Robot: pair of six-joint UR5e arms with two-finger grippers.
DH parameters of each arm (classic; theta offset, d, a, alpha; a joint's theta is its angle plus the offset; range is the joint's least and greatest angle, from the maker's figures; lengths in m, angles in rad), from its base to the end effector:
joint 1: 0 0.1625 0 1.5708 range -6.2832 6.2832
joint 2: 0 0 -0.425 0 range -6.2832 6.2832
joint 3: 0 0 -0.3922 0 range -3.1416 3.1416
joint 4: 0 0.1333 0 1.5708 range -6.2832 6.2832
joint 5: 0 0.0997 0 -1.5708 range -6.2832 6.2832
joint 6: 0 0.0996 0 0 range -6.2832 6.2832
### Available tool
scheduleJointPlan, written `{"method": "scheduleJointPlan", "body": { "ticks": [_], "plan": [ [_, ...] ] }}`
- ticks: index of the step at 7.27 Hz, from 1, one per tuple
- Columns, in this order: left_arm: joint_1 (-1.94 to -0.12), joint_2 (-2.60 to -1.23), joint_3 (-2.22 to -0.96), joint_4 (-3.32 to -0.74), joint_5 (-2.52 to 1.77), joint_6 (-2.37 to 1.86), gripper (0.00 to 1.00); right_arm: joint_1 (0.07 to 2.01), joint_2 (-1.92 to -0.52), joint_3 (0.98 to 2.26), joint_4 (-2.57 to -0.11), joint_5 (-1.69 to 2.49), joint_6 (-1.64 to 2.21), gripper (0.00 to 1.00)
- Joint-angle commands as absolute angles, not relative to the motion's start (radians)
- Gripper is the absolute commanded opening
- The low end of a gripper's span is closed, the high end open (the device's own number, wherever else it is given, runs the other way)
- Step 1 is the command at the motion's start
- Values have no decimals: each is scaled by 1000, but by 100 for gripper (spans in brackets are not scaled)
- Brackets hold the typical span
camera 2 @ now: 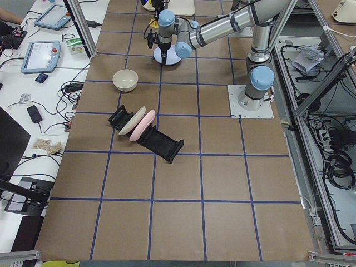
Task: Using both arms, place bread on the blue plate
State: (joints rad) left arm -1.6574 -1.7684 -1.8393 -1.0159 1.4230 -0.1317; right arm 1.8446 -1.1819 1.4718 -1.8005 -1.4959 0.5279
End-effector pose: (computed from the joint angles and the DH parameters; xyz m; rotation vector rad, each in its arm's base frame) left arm -0.1943 -0.5270 0.3137 0.0575 -2.9827 0.1077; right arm 0.3060 -0.5690 0.3385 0.3954 3.0680 0.1310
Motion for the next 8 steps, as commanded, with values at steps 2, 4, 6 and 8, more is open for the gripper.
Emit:
{"method": "scheduleJointPlan", "body": {
  "ticks": [2, 4, 6, 8],
  "plan": [
    [-1629, -1709, -1605, -1389, 1572, -26, 100, 1930, -1102, 1500, -1878, -1496, 594, 0],
    [-1562, -1654, -1556, -1500, 1566, 15, 100, 1940, -1092, 1567, -1973, -1494, 588, 0],
    [-1565, -1632, -1482, -1607, 1575, -1, 100, 1940, -1091, 1667, -2110, -1441, 594, 0],
    [-1609, -1629, -1493, -1595, 1578, -2, 100, 1940, -1091, 1712, -2218, -1436, 597, 27]
  ]
}}
